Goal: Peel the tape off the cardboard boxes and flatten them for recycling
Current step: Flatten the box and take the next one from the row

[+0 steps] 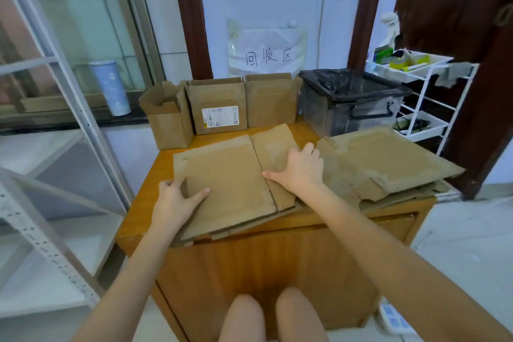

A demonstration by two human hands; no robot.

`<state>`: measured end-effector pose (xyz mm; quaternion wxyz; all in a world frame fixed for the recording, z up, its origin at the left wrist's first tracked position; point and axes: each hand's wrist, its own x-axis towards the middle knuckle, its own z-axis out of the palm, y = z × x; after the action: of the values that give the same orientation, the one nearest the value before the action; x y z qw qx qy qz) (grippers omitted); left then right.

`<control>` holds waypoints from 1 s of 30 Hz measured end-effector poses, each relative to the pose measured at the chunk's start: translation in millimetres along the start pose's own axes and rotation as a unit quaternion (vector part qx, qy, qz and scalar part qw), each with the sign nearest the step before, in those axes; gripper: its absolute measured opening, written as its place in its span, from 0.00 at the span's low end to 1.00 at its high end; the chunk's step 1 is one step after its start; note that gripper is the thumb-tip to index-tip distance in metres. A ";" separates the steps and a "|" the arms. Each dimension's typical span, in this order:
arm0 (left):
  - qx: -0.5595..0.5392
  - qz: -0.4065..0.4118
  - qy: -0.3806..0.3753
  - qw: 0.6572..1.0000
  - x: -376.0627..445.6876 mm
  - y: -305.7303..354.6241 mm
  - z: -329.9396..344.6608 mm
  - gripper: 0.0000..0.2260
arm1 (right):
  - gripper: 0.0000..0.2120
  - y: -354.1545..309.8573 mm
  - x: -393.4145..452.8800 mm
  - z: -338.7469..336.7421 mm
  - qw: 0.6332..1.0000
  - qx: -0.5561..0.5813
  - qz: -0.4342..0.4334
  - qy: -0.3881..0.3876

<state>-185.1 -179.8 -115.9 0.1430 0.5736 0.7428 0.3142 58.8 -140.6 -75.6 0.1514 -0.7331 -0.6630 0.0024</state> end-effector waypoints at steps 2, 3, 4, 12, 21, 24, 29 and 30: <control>-0.014 0.019 0.004 1.000 0.5 28.2 7.1 0.35 | 0.38 19.4 11.9 -25.0 1.000 -0.004 0.000 0.025; -0.016 0.027 0.004 1.000 0.3 44.6 14.4 0.34 | 0.39 33.4 18.0 -35.7 1.000 0.001 0.008 0.028; -0.014 0.035 0.002 0.999 -0.9 62.3 24.3 0.34 | 0.40 50.9 24.1 -44.1 0.999 0.010 0.021 0.027; -0.002 0.098 -0.071 0.993 -19.6 196.9 129.1 0.25 | 0.35 210.1 54.9 -77.1 0.994 0.014 0.106 0.034; 0.072 0.068 -0.092 0.991 -26.4 240.2 205.5 0.24 | 0.33 284.6 81.3 -55.3 0.993 0.061 0.098 -0.018; 0.105 0.082 -0.057 0.989 -28.2 230.7 218.8 0.27 | 0.34 292.8 86.6 -37.2 0.994 0.056 0.087 -0.028; 0.137 0.059 -0.069 0.986 -29.8 227.0 227.0 0.29 | 0.32 305.3 85.1 -9.2 0.991 0.077 0.094 -0.056; 0.126 0.056 -0.082 0.987 -28.9 226.9 227.3 0.29 | 0.32 306.6 84.3 -4.7 0.991 0.076 0.099 -0.057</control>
<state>126.8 -105.5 -150.2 0.1127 0.6515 0.7289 0.1774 367.8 -82.5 -123.5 0.1674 -0.7800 -0.5929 0.1099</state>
